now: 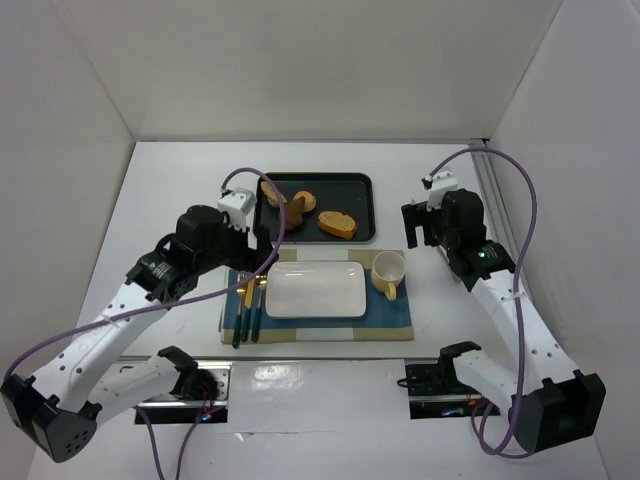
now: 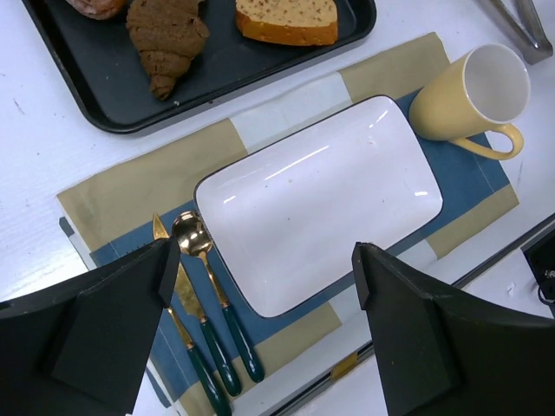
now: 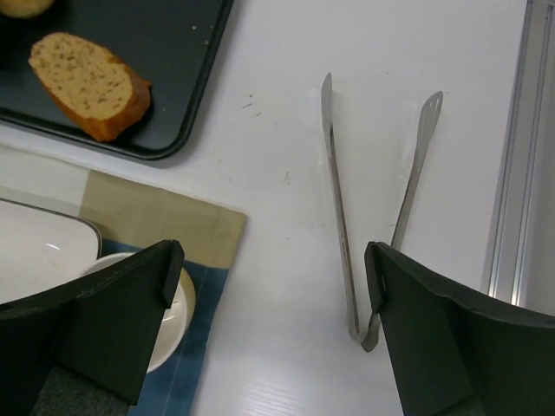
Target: Place the bread
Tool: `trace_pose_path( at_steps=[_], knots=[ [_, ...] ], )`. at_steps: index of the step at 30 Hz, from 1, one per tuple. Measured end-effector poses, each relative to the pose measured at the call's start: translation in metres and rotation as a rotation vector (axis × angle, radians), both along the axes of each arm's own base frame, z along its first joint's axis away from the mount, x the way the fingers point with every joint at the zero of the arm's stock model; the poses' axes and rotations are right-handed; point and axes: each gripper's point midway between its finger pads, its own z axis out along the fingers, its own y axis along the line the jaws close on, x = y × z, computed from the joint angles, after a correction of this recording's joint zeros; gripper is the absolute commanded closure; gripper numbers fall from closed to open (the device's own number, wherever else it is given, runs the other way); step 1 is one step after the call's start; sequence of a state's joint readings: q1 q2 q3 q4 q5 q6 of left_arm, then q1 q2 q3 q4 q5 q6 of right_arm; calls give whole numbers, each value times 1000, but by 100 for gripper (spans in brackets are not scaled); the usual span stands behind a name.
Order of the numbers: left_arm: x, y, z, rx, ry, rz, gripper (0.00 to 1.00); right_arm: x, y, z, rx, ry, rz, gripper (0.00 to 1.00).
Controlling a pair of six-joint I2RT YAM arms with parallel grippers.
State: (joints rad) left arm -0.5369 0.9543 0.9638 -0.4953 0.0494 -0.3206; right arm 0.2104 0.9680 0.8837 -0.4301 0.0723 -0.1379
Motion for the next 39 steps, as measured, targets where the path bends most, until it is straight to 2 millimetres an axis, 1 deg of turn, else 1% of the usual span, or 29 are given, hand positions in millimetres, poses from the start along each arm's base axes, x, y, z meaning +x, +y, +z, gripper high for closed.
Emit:
trace_pose_path(
  at_steps=[5,6,7,8,9,10,11,12,13,14,15,16,19,23,30,36,39],
  knots=[
    [-10,7,0,-9,-33,1,0,0,-4,-16,-76,8,41,1],
    [-12,9,0,-11,-40,3,0,1,-5,-19,-95,-2,50,4],
    [-14,11,1,-14,-48,6,0,2,-8,-23,-116,-5,57,14],
    [-16,12,1,-17,-55,6,0,2,-12,-30,-136,8,60,60],
    [-17,14,2,-20,-62,8,0,6,-22,-41,-159,42,49,100],
    [-19,15,2,-24,-69,8,0,8,-25,-44,-163,53,42,100],
    [-21,16,3,-28,-76,9,0,11,-33,-54,-164,84,37,100],
    [-24,18,2,-31,-80,8,0,14,-44,-66,-160,121,25,93],
    [-26,19,3,-35,-87,8,0,15,-57,-76,-157,156,4,69],
    [-28,20,5,-41,-96,8,0,15,-68,-85,-149,187,-12,33],
    [-29,21,7,-46,-105,8,0,15,-79,-92,-146,211,-28,12],
    [-30,21,10,-52,-115,8,0,15,-86,-97,-146,225,-31,7],
    [-33,23,16,-64,-134,8,0,14,-103,-106,-156,252,-15,1],
    [-34,22,16,-68,-134,1,0,18,-112,-121,-156,293,35,1],
    [-35,20,16,-72,-131,-9,0,23,-112,-150,-148,368,117,1],
    [-36,18,16,-77,-128,-19,0,24,-119,-165,-126,403,125,1],
    [-37,18,16,-79,-127,-25,0,27,-119,-171,-116,416,135,1]
  ],
)
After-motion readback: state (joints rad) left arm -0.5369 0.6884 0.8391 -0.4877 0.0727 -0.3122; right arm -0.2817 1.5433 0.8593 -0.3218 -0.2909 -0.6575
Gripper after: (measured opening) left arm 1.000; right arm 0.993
